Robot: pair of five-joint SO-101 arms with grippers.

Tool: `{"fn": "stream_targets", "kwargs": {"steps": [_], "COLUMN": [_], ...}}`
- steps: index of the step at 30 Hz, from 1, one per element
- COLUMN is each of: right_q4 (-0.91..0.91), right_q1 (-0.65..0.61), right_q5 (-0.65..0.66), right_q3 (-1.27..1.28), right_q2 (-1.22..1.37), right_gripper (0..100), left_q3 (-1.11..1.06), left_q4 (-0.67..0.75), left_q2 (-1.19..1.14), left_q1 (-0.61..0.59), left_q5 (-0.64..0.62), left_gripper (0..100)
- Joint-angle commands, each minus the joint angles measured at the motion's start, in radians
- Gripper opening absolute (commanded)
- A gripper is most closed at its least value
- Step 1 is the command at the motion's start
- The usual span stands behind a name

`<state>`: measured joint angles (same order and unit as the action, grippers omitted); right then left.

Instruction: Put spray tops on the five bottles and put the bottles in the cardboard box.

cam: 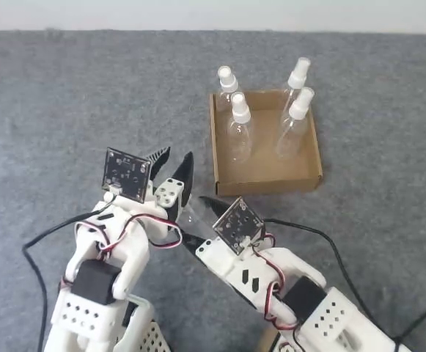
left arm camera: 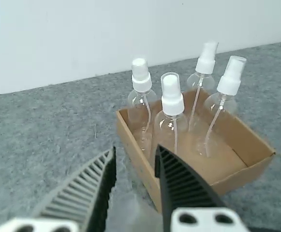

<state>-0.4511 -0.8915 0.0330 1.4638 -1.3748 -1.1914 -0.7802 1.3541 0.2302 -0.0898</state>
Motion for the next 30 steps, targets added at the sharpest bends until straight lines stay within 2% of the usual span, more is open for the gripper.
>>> {"fn": "stream_targets", "kwargs": {"steps": [1, 9, 15, 17, 20, 22, 30], "right_q4": [0.004, 0.007, 0.008, 0.013, 0.004, -0.005, -0.079], "right_q1": [-0.002, -0.002, 0.005, 0.05, 0.163, 0.217, 0.269], "right_q5": [-0.011, -0.009, -0.012, -0.014, -0.017, -0.017, -0.017], "right_q3": [-0.061, -0.046, -0.054, -0.069, -0.161, -0.239, -0.605], "right_q2": [-0.038, -0.038, -0.041, -0.047, -0.038, -0.025, 0.311], "right_gripper": [0.9, 1.0, 0.6, 0.6, 0.6, 0.6, 0.6], "left_q3": [0.116, 0.216, 0.263, 0.223, 0.148, 0.117, 0.105], "left_q4": [-0.071, -0.089, -0.091, -0.094, -0.087, -0.086, -0.161], "left_q2": [-0.005, -0.005, -0.012, -0.006, -0.006, -0.006, -0.005], "left_q1": [0.002, -0.021, -0.325, -0.379, -0.37, -0.318, -0.173], "left_q5": [0.011, 0.009, -0.044, -0.057, -0.037, 0.021, 0.055], "left_gripper": [19, 21, 21, 21, 21, 21, 21]}}
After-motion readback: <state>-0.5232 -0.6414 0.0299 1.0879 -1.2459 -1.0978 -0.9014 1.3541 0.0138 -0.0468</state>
